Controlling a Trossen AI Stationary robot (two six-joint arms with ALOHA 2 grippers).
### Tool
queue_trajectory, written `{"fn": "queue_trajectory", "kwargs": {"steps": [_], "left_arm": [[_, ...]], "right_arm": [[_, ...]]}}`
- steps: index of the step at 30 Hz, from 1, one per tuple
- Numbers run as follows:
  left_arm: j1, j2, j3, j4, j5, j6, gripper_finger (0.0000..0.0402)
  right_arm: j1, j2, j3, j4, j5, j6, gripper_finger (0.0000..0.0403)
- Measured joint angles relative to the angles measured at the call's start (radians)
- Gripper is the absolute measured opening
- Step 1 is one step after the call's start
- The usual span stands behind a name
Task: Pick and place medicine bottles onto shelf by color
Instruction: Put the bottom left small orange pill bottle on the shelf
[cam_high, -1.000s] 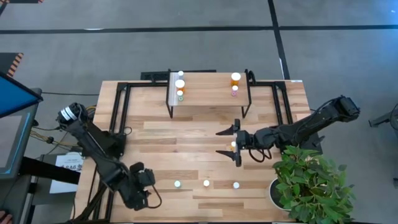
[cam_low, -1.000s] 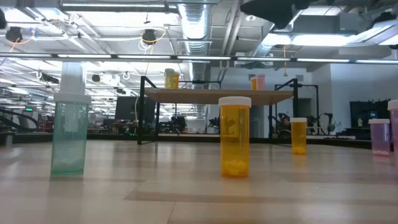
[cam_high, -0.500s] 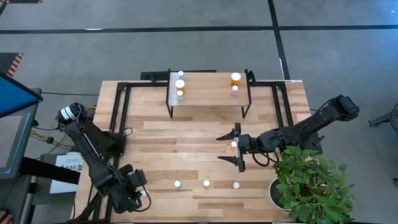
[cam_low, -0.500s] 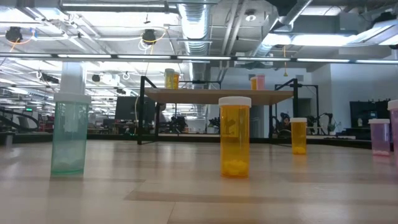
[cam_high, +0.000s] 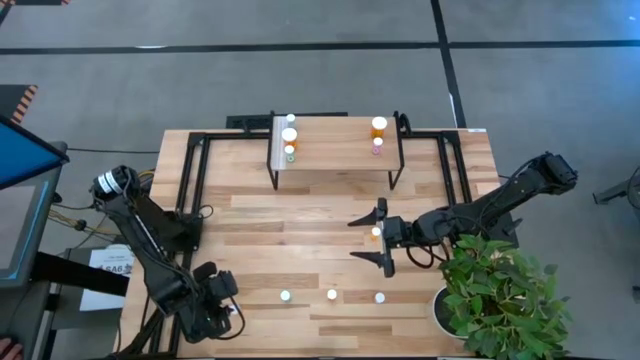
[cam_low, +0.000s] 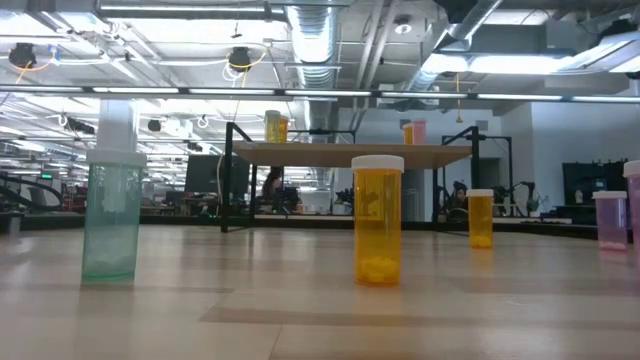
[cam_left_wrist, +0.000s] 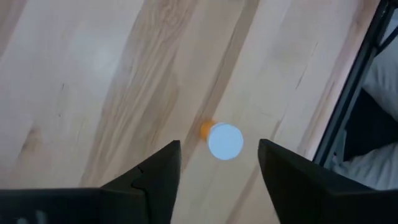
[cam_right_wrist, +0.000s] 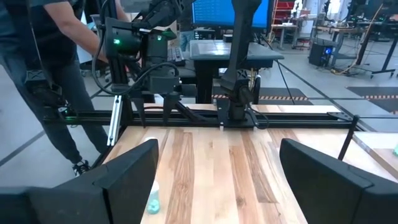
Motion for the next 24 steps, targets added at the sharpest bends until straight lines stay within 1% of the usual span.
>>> {"fn": "queue_trajectory", "kwargs": {"steps": [6,8,10,13,18,24], "left_arm": [[0.000,0.021,-0.001,-0.002,-0.023,0.001,0.0260],[0.001,0.045,-0.001,-0.002,-0.030,0.011,0.0271],[0.008,0.078,-0.001,0.000,-0.010,0.030,0.0279],[0.018,0.118,-0.001,0.006,0.042,0.038,0.0284],[0.021,0.141,-0.002,0.026,0.047,0.058,0.0284],[0.021,0.140,-0.002,0.027,0.047,0.058,0.0284]], "right_arm": [[0.000,0.000,0.000,-0.001,0.000,0.000,0.0357],[0.000,0.000,0.000,-0.002,0.000,0.000,0.0357],[0.000,0.000,0.000,-0.002,0.000,0.000,0.0357],[0.000,0.000,0.000,-0.003,0.000,0.000,0.0357],[0.000,0.000,0.000,-0.003,0.000,0.000,0.0357],[0.000,0.000,0.000,-0.003,0.000,0.000,0.0357]]}}
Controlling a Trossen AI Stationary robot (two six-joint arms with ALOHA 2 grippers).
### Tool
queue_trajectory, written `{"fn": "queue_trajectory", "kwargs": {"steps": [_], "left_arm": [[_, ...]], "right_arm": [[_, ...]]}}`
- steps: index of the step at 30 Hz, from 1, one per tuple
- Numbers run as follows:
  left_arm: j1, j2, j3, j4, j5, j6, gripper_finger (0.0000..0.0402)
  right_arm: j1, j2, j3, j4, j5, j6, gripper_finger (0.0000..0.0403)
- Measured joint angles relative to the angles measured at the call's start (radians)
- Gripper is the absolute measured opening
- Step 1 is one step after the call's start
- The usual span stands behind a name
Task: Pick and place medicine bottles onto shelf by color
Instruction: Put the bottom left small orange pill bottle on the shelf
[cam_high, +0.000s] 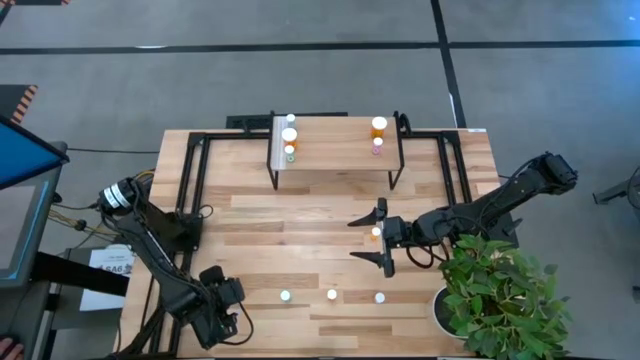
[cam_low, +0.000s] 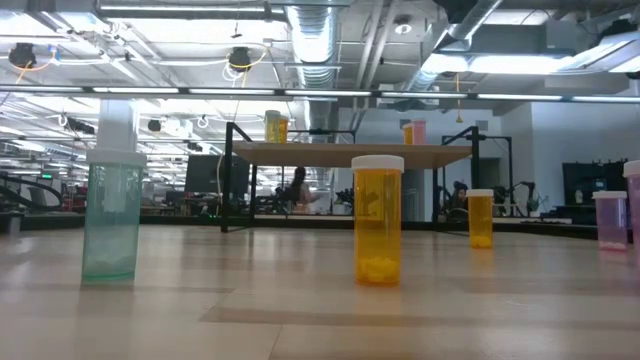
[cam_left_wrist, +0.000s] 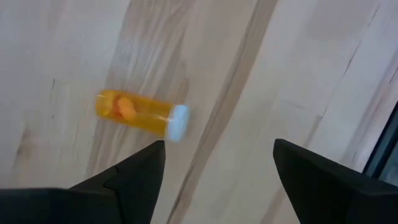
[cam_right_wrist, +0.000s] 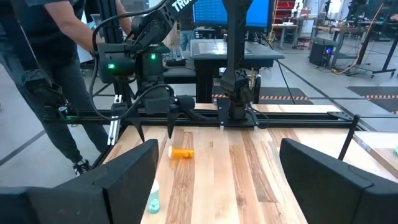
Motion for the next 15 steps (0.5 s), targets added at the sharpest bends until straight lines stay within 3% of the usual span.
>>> {"fn": "queue_trajectory", "kwargs": {"steps": [8,12,15], "left_arm": [[0.010,0.000,0.000,-0.069,-0.035,0.008,0.0284],[0.052,0.000,0.000,-0.162,-0.032,-0.105,0.0284],[0.075,0.004,0.000,-0.136,-0.031,-0.057,0.0284]], "right_arm": [[0.000,0.000,0.000,0.000,0.000,0.000,0.0357],[0.000,0.000,0.000,0.001,0.000,0.000,0.0357],[0.000,0.000,0.000,0.001,0.000,0.000,0.0357]]}}
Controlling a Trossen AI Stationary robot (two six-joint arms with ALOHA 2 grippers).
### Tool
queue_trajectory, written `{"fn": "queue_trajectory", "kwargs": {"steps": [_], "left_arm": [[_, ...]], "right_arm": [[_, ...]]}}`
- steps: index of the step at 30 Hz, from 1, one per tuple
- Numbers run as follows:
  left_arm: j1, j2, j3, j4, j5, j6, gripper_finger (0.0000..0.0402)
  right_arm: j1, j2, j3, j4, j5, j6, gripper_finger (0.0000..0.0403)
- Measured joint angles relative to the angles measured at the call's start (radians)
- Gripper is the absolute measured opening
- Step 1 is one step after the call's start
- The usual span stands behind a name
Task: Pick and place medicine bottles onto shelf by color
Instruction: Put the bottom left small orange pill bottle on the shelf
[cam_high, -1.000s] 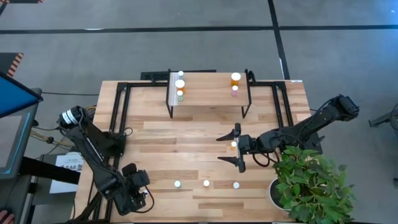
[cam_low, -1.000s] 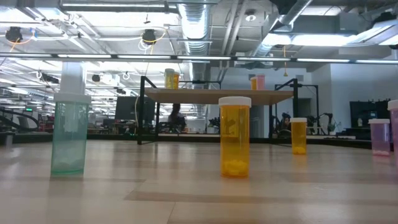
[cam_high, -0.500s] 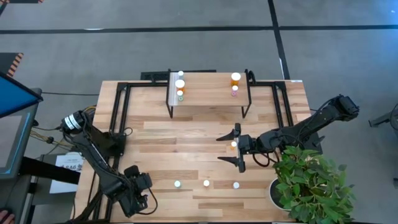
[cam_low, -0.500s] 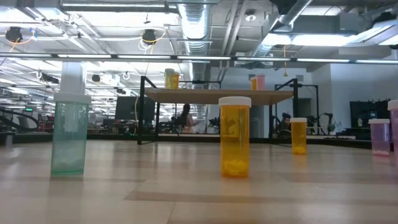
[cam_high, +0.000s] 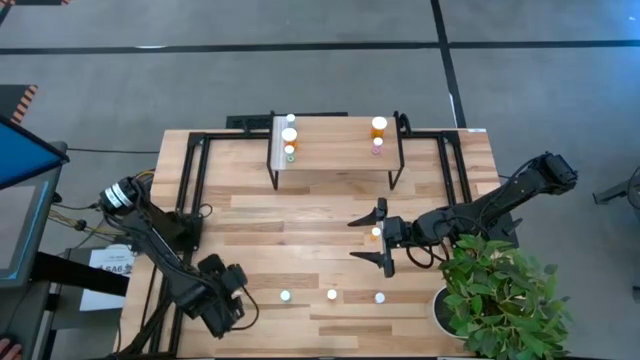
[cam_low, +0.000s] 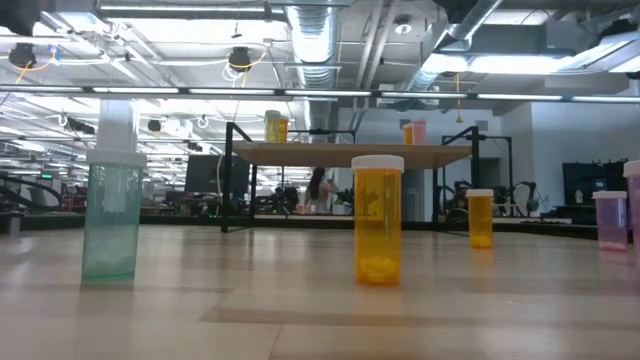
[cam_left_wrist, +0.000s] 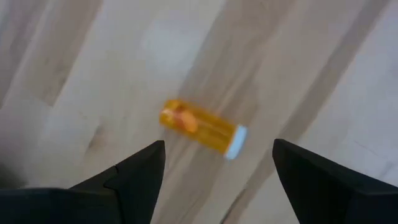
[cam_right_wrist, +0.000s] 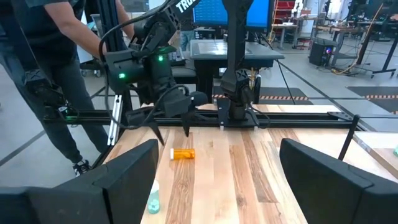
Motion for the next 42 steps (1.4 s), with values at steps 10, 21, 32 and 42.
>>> {"fn": "queue_trajectory", "kwargs": {"steps": [10,21,32,42], "left_arm": [[0.010,0.004,0.000,-0.013,-0.018,0.600,0.0284],[0.023,0.004,0.000,-0.032,0.022,1.123,0.0283],[0.106,0.028,0.000,-0.001,0.135,1.376,0.0283],[0.119,0.170,0.000,0.028,0.174,1.497,0.0283]], "right_arm": [[0.000,0.000,0.000,-0.003,0.000,0.000,0.0357],[-0.001,0.000,0.000,-0.005,0.000,0.000,0.0357],[-0.001,0.000,0.000,-0.005,0.000,0.000,0.0357],[-0.001,0.000,0.000,-0.028,0.000,0.000,0.0357]]}}
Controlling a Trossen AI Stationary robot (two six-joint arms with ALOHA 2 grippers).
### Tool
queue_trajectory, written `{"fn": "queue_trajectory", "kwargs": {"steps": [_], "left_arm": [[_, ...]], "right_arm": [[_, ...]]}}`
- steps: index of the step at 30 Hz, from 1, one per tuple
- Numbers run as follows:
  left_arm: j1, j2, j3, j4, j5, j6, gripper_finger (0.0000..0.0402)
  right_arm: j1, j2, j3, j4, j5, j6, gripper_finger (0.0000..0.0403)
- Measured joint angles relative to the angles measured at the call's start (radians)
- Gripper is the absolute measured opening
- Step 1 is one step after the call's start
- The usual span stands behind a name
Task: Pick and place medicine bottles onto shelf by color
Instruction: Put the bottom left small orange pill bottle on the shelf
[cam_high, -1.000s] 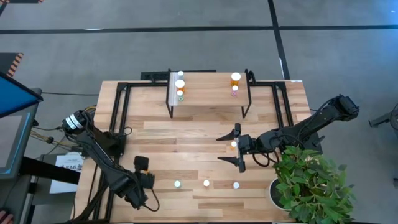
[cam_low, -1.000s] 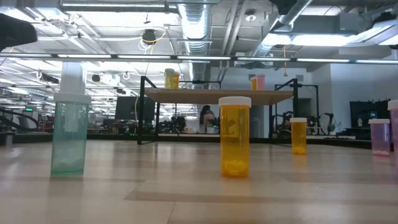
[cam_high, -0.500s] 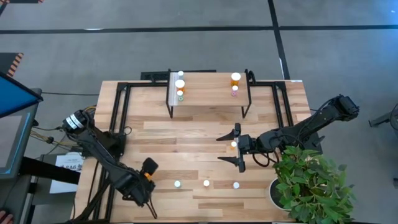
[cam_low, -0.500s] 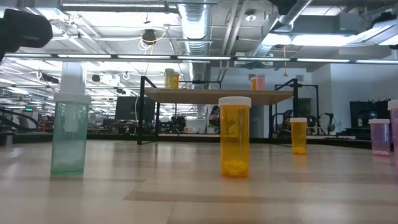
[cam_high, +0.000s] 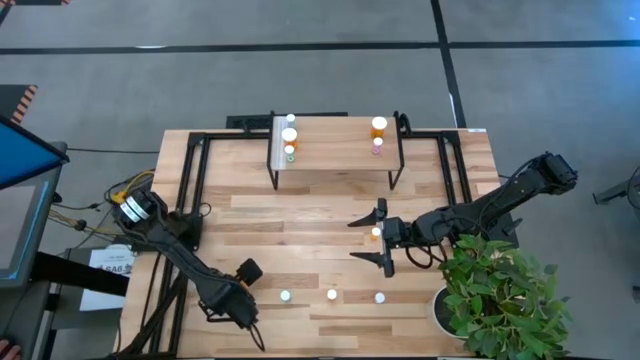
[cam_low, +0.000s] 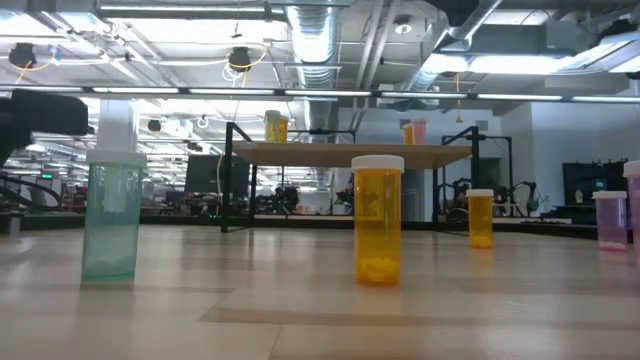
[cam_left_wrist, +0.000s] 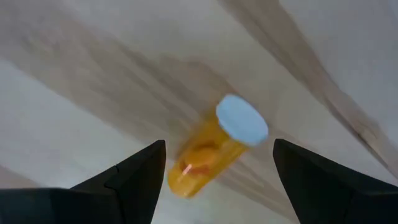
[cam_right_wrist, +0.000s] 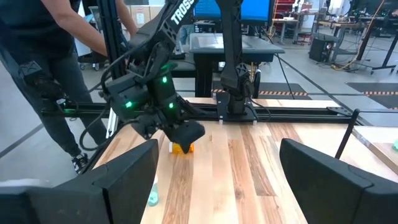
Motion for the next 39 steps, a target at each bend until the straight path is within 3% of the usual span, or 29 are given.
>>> {"fn": "queue_trajectory", "kwargs": {"steps": [5,16,21,34,39], "left_arm": [[0.000,0.029,0.000,0.027,0.014,0.031,0.0268],[0.007,0.029,0.000,0.055,0.032,-0.001,0.0136],[0.007,0.017,0.000,0.080,0.019,-0.062,0.0098],[0.012,-0.238,-0.019,0.369,-0.270,-0.212,0.0103],[0.031,-0.372,-0.151,0.657,-0.315,-0.226,0.0104]], "right_arm": [[0.000,0.000,0.000,0.001,0.000,0.000,0.0357],[0.000,0.000,0.000,0.001,0.000,0.000,0.0357],[0.000,0.000,0.000,0.001,0.000,0.000,0.0357],[0.000,0.000,0.000,0.005,0.000,0.024,0.0357],[0.001,0.000,0.000,0.008,0.000,0.026,0.0357]]}}
